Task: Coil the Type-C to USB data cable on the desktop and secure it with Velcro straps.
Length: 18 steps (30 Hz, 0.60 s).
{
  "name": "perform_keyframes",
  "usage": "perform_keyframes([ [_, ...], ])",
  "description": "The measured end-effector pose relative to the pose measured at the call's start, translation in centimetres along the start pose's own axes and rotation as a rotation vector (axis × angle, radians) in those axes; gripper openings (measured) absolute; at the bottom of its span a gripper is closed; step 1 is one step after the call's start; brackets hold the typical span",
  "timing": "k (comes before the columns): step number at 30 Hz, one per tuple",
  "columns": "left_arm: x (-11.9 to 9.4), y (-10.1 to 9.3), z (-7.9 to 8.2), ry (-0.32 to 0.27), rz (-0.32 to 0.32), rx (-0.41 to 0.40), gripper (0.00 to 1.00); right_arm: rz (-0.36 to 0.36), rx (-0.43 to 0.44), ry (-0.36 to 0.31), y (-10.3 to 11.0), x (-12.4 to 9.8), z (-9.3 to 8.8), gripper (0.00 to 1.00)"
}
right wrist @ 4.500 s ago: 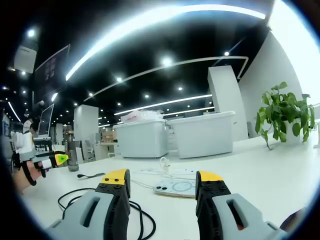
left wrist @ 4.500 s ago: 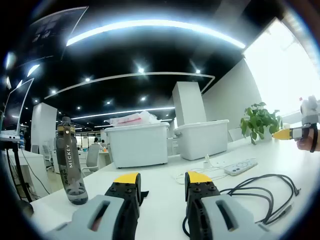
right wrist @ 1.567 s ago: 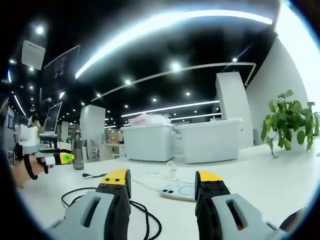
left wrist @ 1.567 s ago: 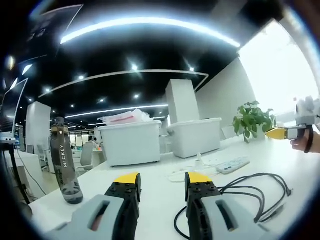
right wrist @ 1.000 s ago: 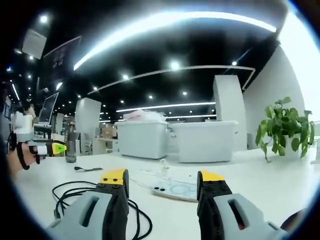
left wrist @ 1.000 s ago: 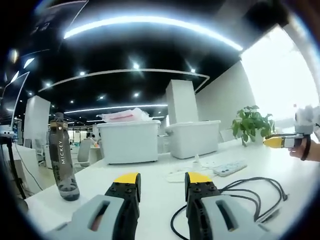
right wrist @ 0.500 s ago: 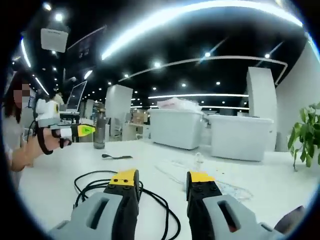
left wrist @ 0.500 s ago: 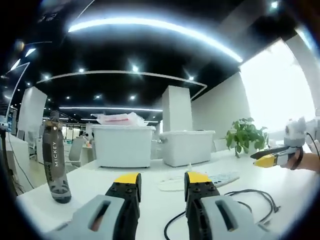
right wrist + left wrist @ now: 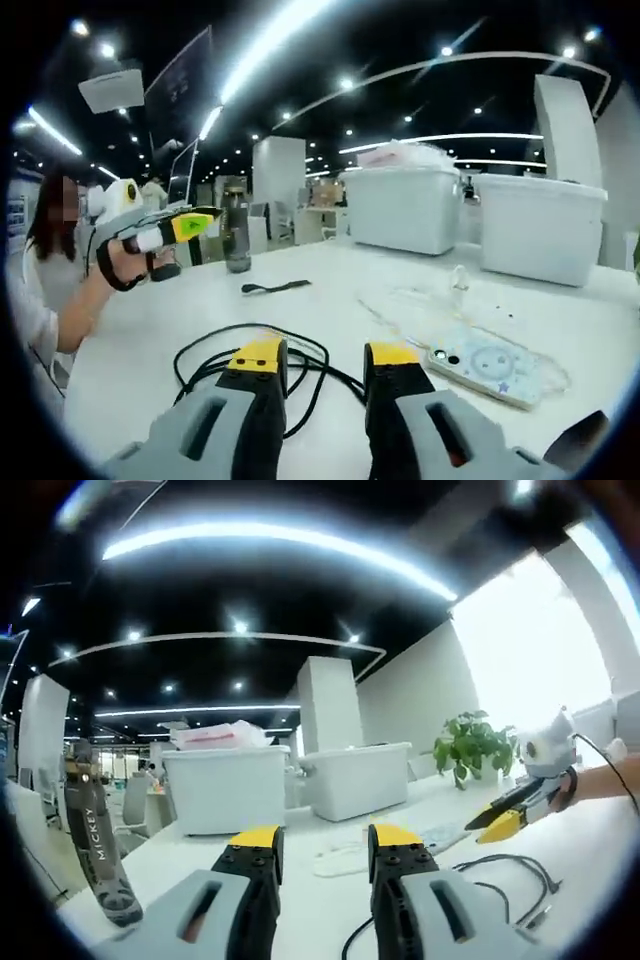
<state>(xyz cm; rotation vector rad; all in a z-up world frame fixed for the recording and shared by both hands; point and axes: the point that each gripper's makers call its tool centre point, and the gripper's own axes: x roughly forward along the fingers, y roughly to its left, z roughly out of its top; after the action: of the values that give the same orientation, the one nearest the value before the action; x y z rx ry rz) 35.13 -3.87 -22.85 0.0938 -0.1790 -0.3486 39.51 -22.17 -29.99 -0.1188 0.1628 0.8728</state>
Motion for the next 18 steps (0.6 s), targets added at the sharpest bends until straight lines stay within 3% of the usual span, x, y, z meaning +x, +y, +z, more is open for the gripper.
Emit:
perform_keyframes([
  [2,0.3,-0.2,-0.7,0.013,-0.017,0.000,0.37,0.009,-0.037,0.019,-0.1,0.9,-0.3,0.24],
  [6,0.5,-0.3,-1.3,0.015,-0.033,0.012,0.37,0.053,0.004,0.061,0.0,2.5,-1.1,0.25],
  [12,-0.1,0.3,-2.2,0.022,-0.001,0.000,0.37,0.123,-0.041,0.153,0.4,5.0,-2.9,0.27],
  [18,-0.8,0.5,-2.3,0.017,0.018,-0.011,0.37,0.177,0.001,0.201,0.7,7.1,-3.7,0.27],
])
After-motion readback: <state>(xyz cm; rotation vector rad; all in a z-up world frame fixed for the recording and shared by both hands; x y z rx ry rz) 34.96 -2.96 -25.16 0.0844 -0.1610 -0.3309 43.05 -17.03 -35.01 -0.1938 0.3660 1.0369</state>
